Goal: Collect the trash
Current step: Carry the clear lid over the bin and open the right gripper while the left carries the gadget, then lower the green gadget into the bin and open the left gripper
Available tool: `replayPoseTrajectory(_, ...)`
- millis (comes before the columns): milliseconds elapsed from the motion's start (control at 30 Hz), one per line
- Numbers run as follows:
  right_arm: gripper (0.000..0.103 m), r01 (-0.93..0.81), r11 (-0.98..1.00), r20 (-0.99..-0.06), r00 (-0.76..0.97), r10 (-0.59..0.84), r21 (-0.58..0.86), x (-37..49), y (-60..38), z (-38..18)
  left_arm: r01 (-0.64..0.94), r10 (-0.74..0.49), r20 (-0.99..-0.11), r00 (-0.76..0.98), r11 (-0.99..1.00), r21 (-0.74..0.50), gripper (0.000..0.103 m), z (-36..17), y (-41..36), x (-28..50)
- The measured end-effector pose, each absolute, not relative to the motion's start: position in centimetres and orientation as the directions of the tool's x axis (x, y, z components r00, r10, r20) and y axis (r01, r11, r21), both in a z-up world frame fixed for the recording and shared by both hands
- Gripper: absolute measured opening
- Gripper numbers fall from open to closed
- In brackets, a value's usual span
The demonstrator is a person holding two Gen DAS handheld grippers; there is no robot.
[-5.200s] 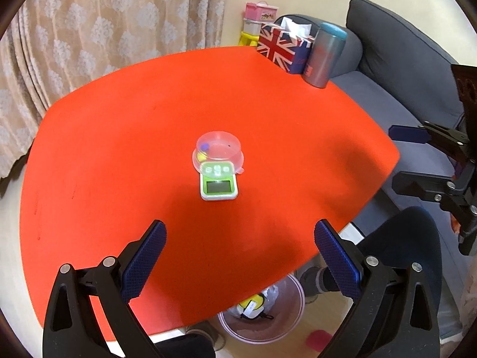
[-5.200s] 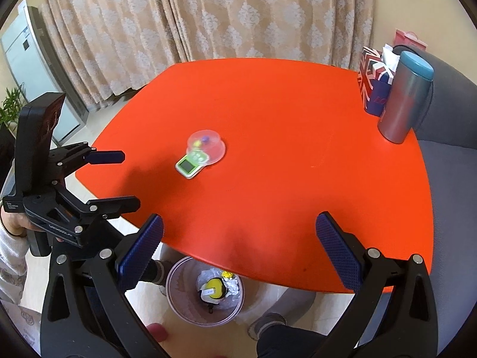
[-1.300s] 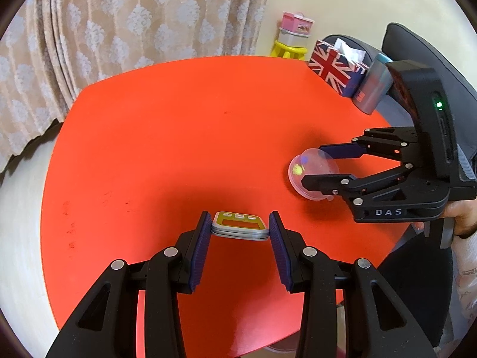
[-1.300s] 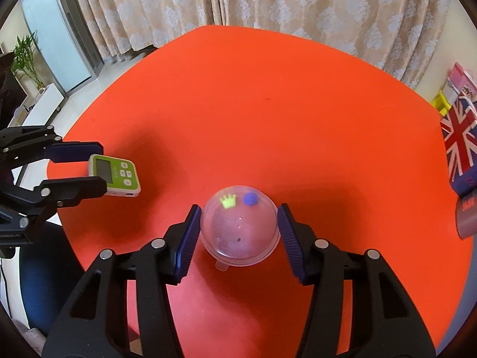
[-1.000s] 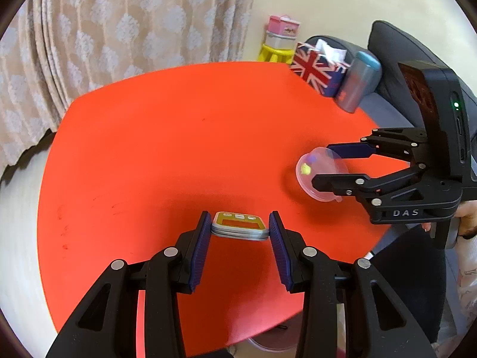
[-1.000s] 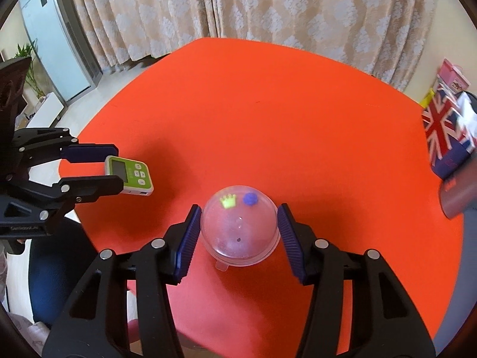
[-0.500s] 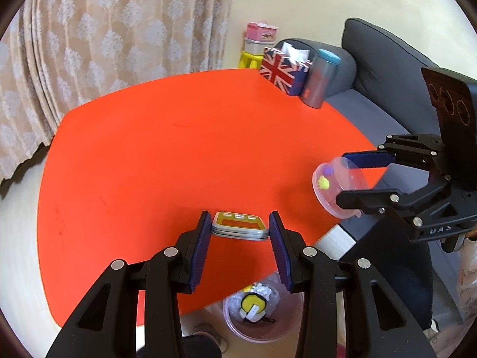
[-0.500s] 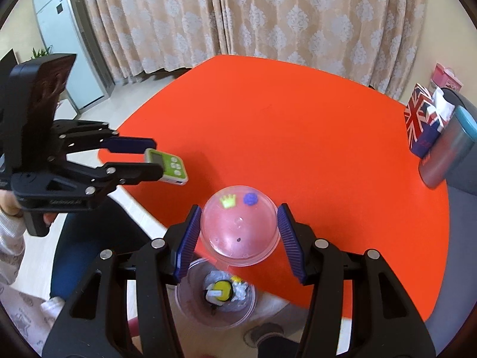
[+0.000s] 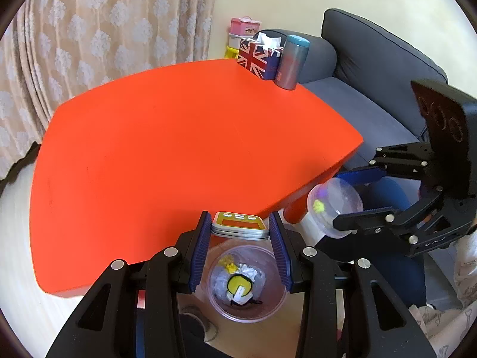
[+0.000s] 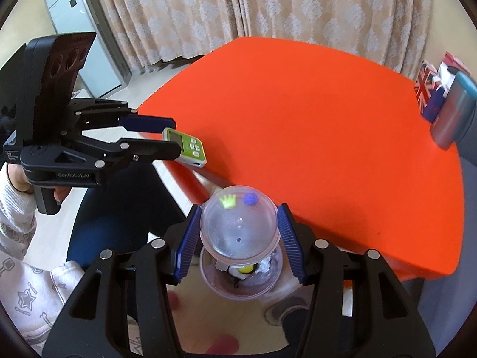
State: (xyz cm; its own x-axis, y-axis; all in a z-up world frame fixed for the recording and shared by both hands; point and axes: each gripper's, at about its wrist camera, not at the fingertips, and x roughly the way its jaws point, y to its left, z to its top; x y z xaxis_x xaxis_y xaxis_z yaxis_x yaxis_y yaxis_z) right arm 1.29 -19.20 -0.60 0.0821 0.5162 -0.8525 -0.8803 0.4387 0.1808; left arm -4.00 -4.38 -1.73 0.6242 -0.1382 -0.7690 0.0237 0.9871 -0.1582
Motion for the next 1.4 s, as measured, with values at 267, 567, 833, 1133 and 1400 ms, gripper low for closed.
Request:
replayPoseTrajectory(267, 0.074, -0.886, 0.425, -0.852, 0.069, 0.519, 0.187, 0.5, -19.2, -1.5, 0.023, -0.142, -0.772, 0.62, 0.986, -0.163, 0.039, -2.1, -4.6, -4.9)
replayPoseTrajectory(567, 0.097, -0.859, 0.482, -0.843, 0.123, 0.524, 0.173, 1.4, -19.9, -1.1, 0.026, -0.146, -0.775, 0.615, 0.986, -0.165, 0.039, -2.3, -4.8, -5.1)
replayPoseTrajectory(833, 0.098, -0.839, 0.523, -0.839, 0.169, 0.517, 0.153, 1.5, -20.9, -0.5, 0.045, -0.163, -0.778, 0.607, 0.984, -0.171, 0.039, -2.6, -5.5, -5.2)
replayPoseTrajectory(1133, 0.098, -0.815, 0.564, -0.834, 0.216, 0.508, 0.133, 2.0, -22.0, 0.1, 0.071, -0.182, -0.783, 0.594, 0.982, -0.174, 0.039, -3.0, -6.3, -5.3)
replayPoseTrajectory(1400, 0.098, -0.799, 0.585, -0.828, 0.23, 0.511, 0.139, 2.6, -22.9, 0.3, 0.09, -0.195, -0.792, 0.578, 0.98, -0.176, 0.039, -3.4, -7.2, -5.0)
